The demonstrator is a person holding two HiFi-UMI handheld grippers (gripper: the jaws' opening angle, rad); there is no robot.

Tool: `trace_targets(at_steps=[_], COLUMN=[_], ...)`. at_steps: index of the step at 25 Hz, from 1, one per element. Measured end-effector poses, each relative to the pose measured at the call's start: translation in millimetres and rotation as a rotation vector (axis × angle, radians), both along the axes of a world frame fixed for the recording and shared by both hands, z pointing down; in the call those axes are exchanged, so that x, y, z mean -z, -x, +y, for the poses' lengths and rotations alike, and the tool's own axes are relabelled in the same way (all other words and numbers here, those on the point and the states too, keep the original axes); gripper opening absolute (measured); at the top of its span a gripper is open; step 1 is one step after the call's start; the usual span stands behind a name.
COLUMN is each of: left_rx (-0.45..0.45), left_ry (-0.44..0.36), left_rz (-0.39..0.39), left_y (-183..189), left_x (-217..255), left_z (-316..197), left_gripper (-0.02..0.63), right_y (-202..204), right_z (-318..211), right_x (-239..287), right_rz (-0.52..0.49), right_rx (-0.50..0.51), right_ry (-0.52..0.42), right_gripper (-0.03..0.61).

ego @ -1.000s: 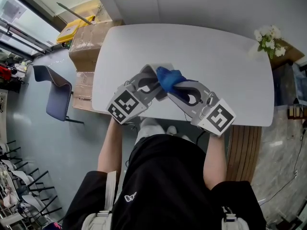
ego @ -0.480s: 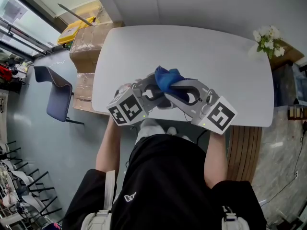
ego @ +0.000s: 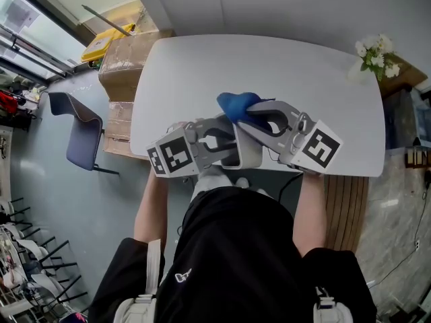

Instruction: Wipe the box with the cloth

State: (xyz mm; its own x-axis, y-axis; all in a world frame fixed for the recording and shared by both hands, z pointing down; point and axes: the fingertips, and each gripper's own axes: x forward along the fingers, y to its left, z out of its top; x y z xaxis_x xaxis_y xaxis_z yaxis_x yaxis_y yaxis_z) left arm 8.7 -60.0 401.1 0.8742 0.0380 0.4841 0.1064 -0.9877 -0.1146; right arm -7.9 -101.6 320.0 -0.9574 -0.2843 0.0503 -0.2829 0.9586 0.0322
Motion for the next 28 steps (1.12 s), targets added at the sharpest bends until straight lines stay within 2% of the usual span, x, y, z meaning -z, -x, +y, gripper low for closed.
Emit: trace_targets(at_steps=[8,13,15,20,25,26,28], left_rx=[-0.073,-0.115,-0.136,-0.145,-0.200,-0.199,-0.158], left_ry=[0.038,0.051,0.054,0.095,0.051,0.061,0.136], left_rz=[0.069,0.129,0.139,0.204,0.296,0.312,0.347], left_y=[-4.4,-4.4,-4.8,-11.4,-9.0,-7.3,-4.3], left_x=[12.0,26.9,31.1,46.4,68.9,73.0,80.8], left_z=[21.1,31.4,35.9,43.6,44.1,44.0,43.3], left_gripper=[0.052,0.049,0.049,0.049,0.049,0.049,0.049], right_y=[-11.0,-22.4,-27.7,-34.3,-38.3,-38.5,-38.4], right_z=[-7.3,-12.1,-14.6,-11.2,-8.6,-8.1,-6.6], right_x=[-0.4,-1.5,-6.5,-3.8,-15.4,-15.2,-13.5], right_rz=[-0.044,-0.126,-0.127,-0.207,-0.209,-0.220,-0.243], right_rx=[0.025,0.034,0.035,0.101,0.112,0.111,0.114], right_ry=[0.038,0.082,0.080,0.126,0.137,0.140,0.146], right_gripper=[0.052,0.052,0.052,0.052,0.052,0.052,0.051])
